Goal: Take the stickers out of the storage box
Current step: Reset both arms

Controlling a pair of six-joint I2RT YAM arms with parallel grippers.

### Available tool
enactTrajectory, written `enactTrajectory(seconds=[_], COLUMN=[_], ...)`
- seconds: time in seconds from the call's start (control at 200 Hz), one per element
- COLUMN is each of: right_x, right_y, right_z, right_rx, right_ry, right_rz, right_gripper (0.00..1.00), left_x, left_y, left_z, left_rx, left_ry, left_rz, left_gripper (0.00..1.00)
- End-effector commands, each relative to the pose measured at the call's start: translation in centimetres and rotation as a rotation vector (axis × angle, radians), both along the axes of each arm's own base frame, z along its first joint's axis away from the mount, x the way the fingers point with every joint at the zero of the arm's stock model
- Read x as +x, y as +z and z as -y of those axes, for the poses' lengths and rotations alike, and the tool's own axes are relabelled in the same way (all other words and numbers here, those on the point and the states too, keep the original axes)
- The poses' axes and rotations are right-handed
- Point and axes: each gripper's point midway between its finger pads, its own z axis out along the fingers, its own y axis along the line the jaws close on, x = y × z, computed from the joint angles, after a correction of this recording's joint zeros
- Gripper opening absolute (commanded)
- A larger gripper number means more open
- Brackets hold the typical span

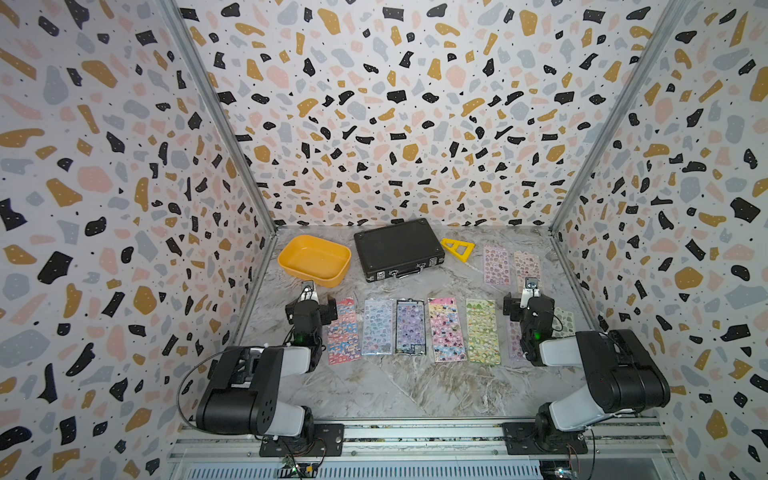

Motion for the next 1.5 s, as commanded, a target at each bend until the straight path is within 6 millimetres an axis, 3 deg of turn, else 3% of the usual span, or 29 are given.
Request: enactTrajectory(seconds=[0.0, 1.031, 1.131, 1.272, 1.497], right_x=[-0.2, -0.2, -0.2, -0.2, -0.2], right_y=[0.1, 0.1, 0.1, 0.1, 0.1], right_z=[-0.1, -0.1, -0.1, -0.1, -0.1], right_rx=[0.015, 0.014, 0.016, 0.014, 0.015], right_ry=[0.001, 0.001, 0.001, 0.0, 0.0], right_rz=[-0.005, -0.004, -0.003, -0.005, -0.004], right_gripper=[0.99, 0.99, 0.99, 0.99, 0.99], left_x=[0.6, 0.5, -1.9, -3.3, -0.8], left_y=[1.5, 1.4, 2.0, 2.7, 1.7], left_z=[0.2, 0.5, 1.8, -0.3, 1.0], left_rx=[-0.015, -0.015, -0.016, -0.023, -0.019], left_ry=[-0.011, -0.027, -0.119, 0.007, -0.065], left_rz=[0.054, 0.054, 0.163, 0.277, 0.111], left_gripper=[0.99, 0.99, 0.99, 0.99, 0.99])
